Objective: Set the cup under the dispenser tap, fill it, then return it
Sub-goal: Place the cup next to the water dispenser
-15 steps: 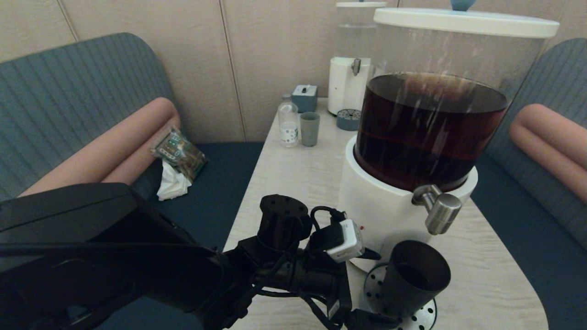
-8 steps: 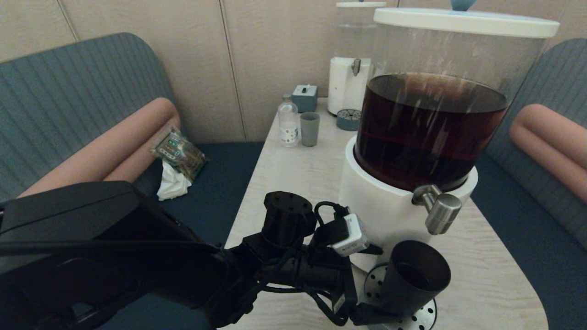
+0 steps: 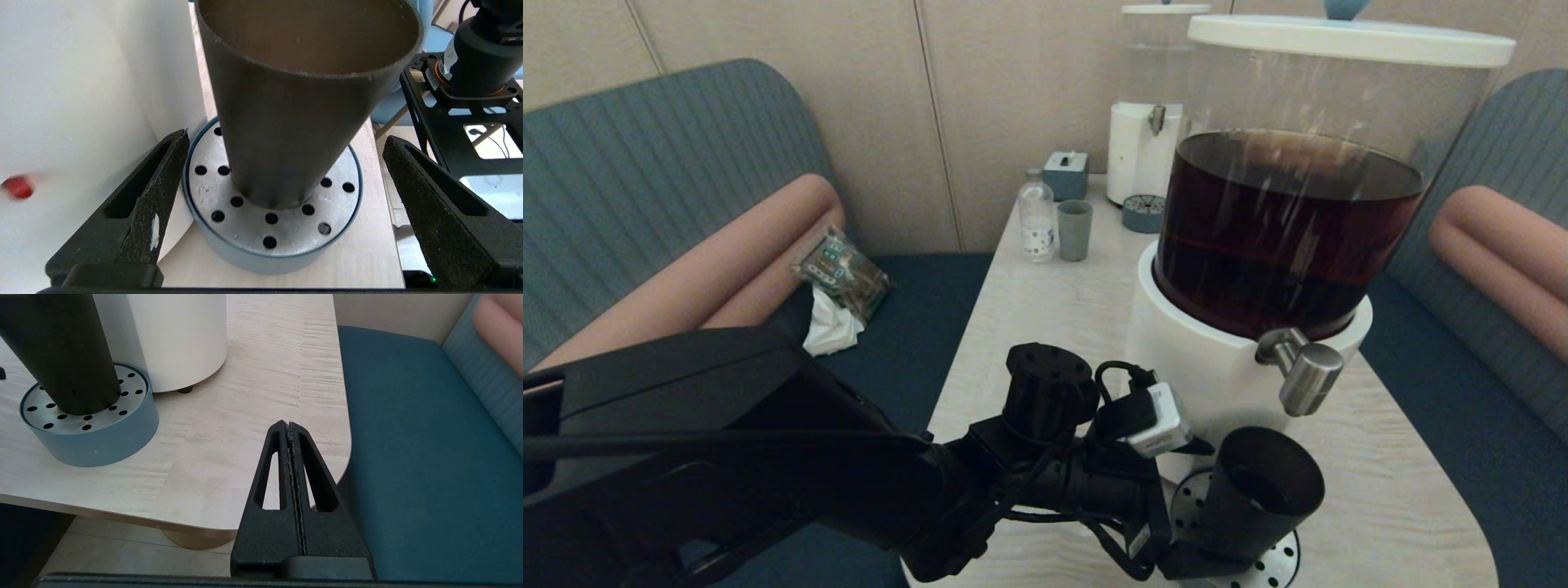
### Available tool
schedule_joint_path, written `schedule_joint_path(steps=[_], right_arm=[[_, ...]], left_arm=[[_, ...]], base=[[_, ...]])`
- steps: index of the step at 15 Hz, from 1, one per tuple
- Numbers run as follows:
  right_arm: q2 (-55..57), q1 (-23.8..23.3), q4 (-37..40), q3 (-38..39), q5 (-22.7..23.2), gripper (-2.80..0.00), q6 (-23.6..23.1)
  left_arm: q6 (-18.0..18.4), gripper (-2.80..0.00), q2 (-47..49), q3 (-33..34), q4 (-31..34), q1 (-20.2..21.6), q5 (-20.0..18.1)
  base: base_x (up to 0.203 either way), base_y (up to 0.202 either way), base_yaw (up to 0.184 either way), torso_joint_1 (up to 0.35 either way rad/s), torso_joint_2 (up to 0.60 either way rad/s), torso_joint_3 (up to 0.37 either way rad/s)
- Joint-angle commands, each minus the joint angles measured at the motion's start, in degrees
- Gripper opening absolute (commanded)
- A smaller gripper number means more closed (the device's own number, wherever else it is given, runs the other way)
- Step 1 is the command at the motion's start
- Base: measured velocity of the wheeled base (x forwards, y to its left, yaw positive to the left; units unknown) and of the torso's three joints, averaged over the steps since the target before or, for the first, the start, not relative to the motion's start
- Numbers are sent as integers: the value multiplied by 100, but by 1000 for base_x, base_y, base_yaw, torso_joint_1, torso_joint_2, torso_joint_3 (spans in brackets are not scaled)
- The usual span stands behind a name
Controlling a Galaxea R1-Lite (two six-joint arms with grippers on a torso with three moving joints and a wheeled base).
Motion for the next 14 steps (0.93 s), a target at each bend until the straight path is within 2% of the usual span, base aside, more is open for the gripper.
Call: schedule_joint_path(steps=[1, 14], right_arm=[[-11, 0, -2, 35, 2, -280, -3], [-11, 0, -2, 35, 2, -280, -3]], left_arm=[[-7, 0, 28, -71, -29, -42, -12], [-254, 0, 313, -422, -31, -341, 31]], base=[[0, 0, 0, 0, 0, 0], [0, 0, 0, 0, 0, 0]])
